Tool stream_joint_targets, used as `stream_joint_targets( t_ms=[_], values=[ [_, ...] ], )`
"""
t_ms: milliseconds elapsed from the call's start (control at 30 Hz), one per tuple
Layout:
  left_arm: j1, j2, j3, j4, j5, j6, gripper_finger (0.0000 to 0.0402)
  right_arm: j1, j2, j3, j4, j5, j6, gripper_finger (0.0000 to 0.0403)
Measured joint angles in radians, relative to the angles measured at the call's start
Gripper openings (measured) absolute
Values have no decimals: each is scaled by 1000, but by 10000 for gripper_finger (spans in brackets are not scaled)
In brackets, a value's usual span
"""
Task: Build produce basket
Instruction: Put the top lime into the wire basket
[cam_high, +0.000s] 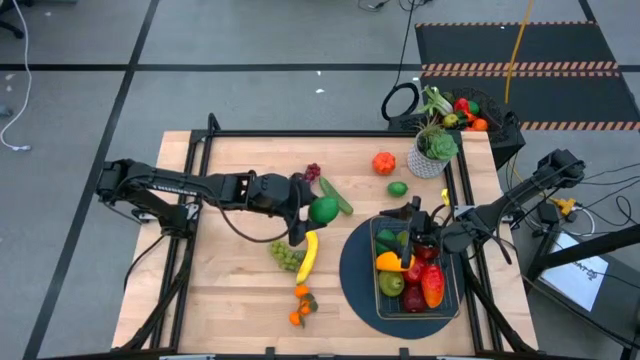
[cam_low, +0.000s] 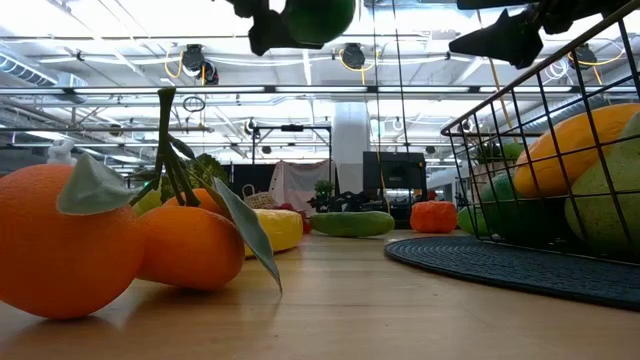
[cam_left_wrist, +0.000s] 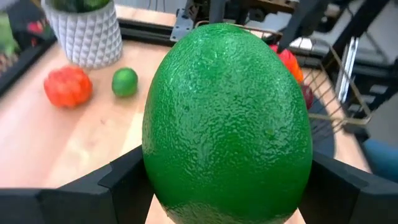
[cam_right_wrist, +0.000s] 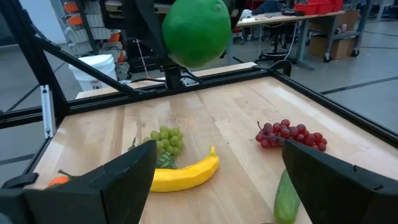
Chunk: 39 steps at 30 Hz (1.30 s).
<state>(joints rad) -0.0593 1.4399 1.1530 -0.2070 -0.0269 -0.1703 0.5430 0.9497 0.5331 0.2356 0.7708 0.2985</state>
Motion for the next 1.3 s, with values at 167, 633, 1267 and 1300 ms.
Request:
stream_joint_targets(
  t_ms=[167, 633, 1267, 1300],
  values=[
    [7, 0, 0, 4, -5, 108, 312, 0, 0, 0, 0, -17, -26, 338],
    [98, 0, 0, 8, 307, 20, 312, 0, 1, 0, 227, -16, -534, 339],
    [90, 17, 0, -65, 318, -43, 312, -185, 326, 109, 446, -256, -957, 384],
    [87, 22, 0, -69, 319, -41, 312, -194, 343, 130, 446, -257, -986, 384]
  ],
)
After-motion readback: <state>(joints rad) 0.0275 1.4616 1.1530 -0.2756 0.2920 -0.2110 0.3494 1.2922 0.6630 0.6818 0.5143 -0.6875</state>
